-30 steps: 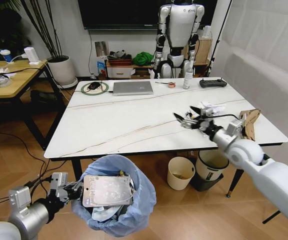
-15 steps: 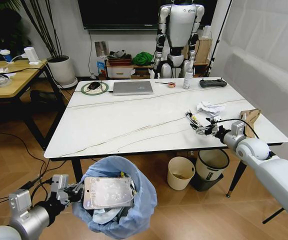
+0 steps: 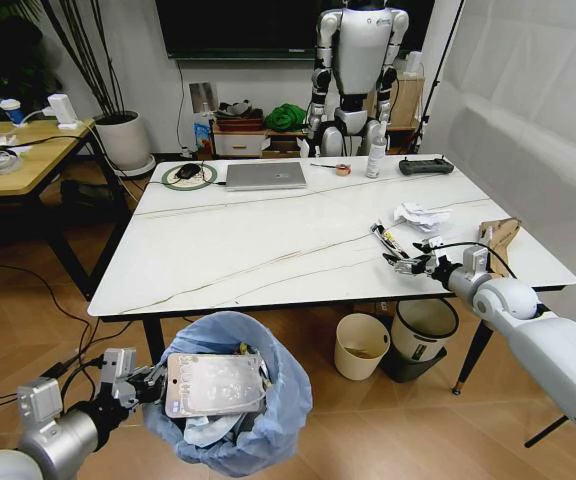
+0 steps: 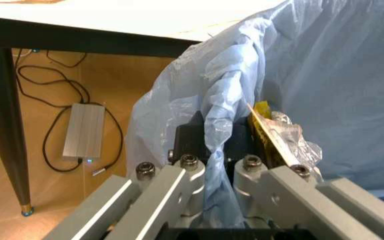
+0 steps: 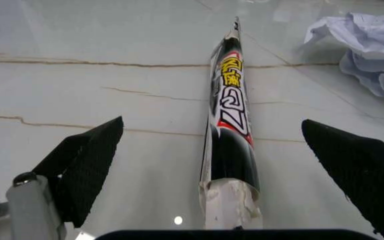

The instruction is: Pick up the trash bin and place the trash from the table into it.

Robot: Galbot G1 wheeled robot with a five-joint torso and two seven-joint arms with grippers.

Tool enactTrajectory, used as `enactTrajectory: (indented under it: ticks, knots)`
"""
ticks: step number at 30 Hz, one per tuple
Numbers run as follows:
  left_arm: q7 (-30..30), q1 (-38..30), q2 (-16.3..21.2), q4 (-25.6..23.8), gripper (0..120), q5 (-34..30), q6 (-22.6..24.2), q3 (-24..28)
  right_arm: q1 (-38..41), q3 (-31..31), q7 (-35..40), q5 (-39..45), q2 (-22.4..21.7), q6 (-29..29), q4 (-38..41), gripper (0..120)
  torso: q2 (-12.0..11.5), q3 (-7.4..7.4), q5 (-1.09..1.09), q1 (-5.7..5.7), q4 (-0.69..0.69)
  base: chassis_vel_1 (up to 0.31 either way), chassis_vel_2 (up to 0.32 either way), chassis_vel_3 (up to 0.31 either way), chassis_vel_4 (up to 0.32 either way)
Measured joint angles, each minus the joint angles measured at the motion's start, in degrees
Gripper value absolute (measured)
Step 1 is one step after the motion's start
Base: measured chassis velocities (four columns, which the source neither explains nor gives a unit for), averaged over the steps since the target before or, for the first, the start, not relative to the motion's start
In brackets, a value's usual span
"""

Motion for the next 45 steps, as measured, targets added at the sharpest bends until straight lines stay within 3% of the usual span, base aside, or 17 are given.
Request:
enactTrajectory:
  ticks: [7, 12, 15, 18, 21, 28, 35, 37, 40, 45]
  knots:
    - [-0.1, 0.0, 0.1, 0.3, 0, -0.1, 0.0, -0.2, 0.6, -0.4, -1.1, 0.4, 0.4, 0.0, -2.2, 81, 0.0, 0.00, 0.00, 0.00, 0.00, 0.000, 0.000, 0.000, 0.000]
    - [-0.1, 0.0, 0.3, 0.5, 0, -0.3, 0.0, -0.3, 1.3, -0.8, -2.4, 0.6, 0.9, 0.0, -4.3, 60, 0.0, 0.00, 0.00, 0.00, 0.00, 0.000, 0.000, 0.000, 0.000]
    - [-0.1, -0.1, 0.4, 0.6, 0, -0.3, 0.0, -0.3, 1.3, -0.8, -2.6, 0.6, 0.9, 0.1, -4.5, 55, 0.0, 0.00, 0.00, 0.00, 0.00, 0.000, 0.000, 0.000, 0.000]
    - [-0.1, -0.2, 0.5, 0.8, 0, -0.4, 0.0, -0.3, 0.7, -0.6, -3.1, 0.7, 0.1, 0.1, -4.2, 38, 0.0, 0.00, 0.00, 0.00, -0.01, 0.000, 0.000, 0.000, 0.000]
    - [-0.1, -0.3, 0.6, 0.8, 0, -0.5, 0.0, -0.3, 0.6, -0.4, -3.3, 0.9, -0.1, 0.2, -4.1, 31, 0.0, 0.00, 0.00, 0.00, -0.01, 0.000, 0.000, 0.000, 0.000]
    - [-0.2, -0.4, 0.6, 1.1, 0, -0.6, -0.1, -0.3, 0.4, -0.4, -3.8, 1.2, -0.2, 0.3, -3.8, 4, 0.0, 0.00, -0.01, 0.00, -0.01, 0.000, 0.000, 0.000, 0.000]
    - [-0.3, -0.6, 0.7, 1.2, 0, -0.8, -0.1, -0.3, -0.1, -0.3, -7.0, 1.1, -0.6, 2.2, -4.2, 0, 0.0, 0.00, -0.01, 0.00, -0.01, 0.000, 0.000, 0.000, 0.000]
    - [-0.4, -0.7, 0.7, 1.3, 0, -0.9, -0.1, -0.2, 0.1, -0.2, -10.4, 0.9, -0.3, 4.4, -5.4, 0, 0.0, 0.00, 0.01, 0.00, -0.01, 0.000, 0.000, 0.000, 0.000]
    - [-0.4, -0.8, 0.9, 1.3, 0, -1.0, -0.1, -0.1, 1.2, -0.6, -14.2, -0.5, 0.2, 12.1, -8.1, 0, 0.0, 0.00, 0.01, 0.00, 0.00, 0.000, 0.000, 0.000, 0.000]
    - [-0.5, -0.8, 1.1, 1.3, 0, -1.3, -0.1, -0.2, 1.9, -0.8, -18.7, -0.7, 0.0, 17.1, -7.4, 0, 0.0, 0.00, 0.02, 0.00, 0.00, 0.000, 0.000, 0.000, 0.000]
